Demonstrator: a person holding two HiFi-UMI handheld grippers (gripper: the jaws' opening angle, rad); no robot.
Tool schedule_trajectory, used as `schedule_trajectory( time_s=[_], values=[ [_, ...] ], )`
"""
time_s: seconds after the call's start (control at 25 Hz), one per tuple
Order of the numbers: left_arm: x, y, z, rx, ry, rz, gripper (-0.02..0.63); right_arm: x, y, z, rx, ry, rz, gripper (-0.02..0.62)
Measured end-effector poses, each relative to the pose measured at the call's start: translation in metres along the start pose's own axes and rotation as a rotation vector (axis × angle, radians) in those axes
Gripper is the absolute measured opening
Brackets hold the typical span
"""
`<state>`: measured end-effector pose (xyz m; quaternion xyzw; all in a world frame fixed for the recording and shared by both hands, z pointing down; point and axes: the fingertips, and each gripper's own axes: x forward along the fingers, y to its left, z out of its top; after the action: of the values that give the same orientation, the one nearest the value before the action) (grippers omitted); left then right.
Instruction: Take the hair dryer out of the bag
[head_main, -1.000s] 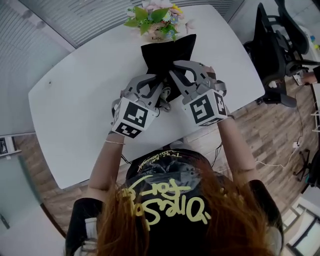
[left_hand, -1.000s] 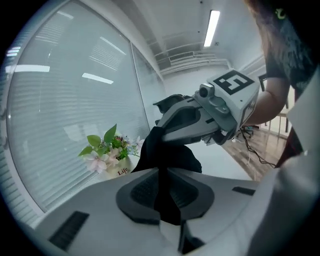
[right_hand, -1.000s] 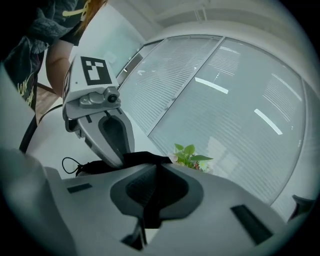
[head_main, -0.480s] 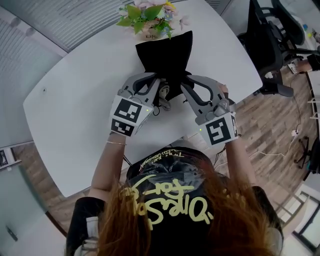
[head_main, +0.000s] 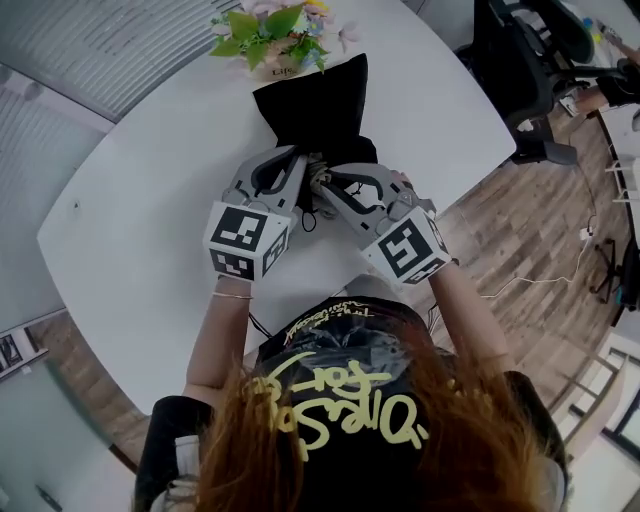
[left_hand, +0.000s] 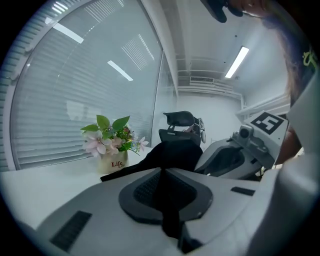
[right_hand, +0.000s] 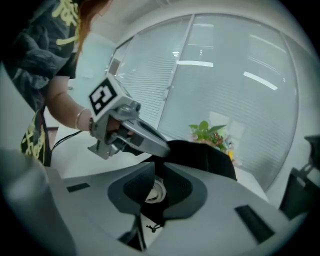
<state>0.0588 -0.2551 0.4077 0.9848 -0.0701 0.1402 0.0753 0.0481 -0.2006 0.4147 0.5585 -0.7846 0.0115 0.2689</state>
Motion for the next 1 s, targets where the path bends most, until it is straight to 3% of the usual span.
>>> schedule_trajectory(
  time_s=[0.12,0.24,0.36,0.56,0.76,1.0],
  values=[
    [-0.005,0.001,0.0,-0.004,-0.022,0.004,0.011,0.024,-0.017,-0.016,0.209,0.028,-0.052,0.058],
    [-0.01,0.003,-0.001,-0.006,-0.037,0.008,0.011,0.036,-0.029,-0.028,0.326,0.098,-0.098,0.059],
    [-0.014,0.004,-0.001,-0.011,-0.051,-0.001,0.011,0.047,-0.033,-0.031,0.423,0.148,-0.096,0.136],
    [-0.018,0.008,-0.008,0.017,-0.049,0.004,0.011,0.068,-0.035,-0.041,0.493,0.249,-0.144,0.239],
    [-0.022,0.011,-0.017,-0.01,-0.049,-0.007,0.011,0.076,-0.037,-0.049,0.668,0.292,-0.185,0.262],
    [-0.024,0.013,-0.027,-0.014,-0.034,-0.014,0.011,0.085,-0.039,-0.054,0.742,0.337,-0.18,0.278]
  ],
)
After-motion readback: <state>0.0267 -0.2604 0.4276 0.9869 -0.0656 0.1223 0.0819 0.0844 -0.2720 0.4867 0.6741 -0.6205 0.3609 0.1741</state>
